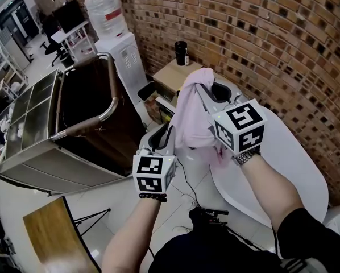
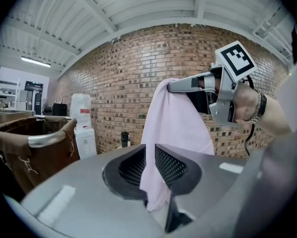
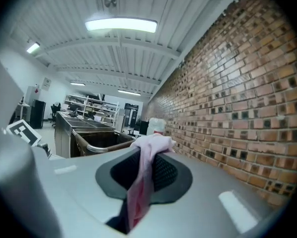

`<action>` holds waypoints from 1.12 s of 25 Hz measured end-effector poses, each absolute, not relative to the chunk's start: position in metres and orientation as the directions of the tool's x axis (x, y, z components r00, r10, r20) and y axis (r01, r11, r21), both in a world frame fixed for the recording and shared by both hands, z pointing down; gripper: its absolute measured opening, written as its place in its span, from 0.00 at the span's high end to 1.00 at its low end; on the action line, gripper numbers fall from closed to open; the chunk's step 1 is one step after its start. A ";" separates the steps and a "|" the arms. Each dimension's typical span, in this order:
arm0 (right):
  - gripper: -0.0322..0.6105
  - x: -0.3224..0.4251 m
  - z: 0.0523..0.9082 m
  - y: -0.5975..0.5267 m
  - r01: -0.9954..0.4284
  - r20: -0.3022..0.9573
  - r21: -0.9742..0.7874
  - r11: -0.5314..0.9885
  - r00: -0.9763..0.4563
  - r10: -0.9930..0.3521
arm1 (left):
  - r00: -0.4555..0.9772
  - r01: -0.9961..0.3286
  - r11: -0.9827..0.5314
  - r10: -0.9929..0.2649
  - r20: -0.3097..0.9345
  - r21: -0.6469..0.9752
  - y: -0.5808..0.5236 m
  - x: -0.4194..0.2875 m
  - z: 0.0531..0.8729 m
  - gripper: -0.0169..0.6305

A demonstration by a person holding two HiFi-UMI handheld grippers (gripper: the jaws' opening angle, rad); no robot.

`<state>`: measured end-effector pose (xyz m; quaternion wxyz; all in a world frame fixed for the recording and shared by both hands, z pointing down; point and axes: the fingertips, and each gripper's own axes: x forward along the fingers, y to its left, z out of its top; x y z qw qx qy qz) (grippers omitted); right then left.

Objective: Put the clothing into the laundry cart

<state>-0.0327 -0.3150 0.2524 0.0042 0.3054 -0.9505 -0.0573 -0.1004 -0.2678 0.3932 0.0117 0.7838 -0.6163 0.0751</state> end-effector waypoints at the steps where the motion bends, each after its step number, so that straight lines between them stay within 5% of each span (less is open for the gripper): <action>1: 0.88 -0.038 0.239 -0.307 -0.568 -0.037 0.124 0.814 -0.822 -0.568 | 0.217 -0.970 -0.228 -0.968 0.126 -0.081 -0.261 -0.104 0.385 0.88; 28: 0.88 -0.163 0.016 -0.143 -0.366 -0.089 0.259 0.894 -0.930 -0.355 | -0.063 -0.987 0.057 -0.997 0.034 -0.151 -0.073 -0.222 0.235 0.88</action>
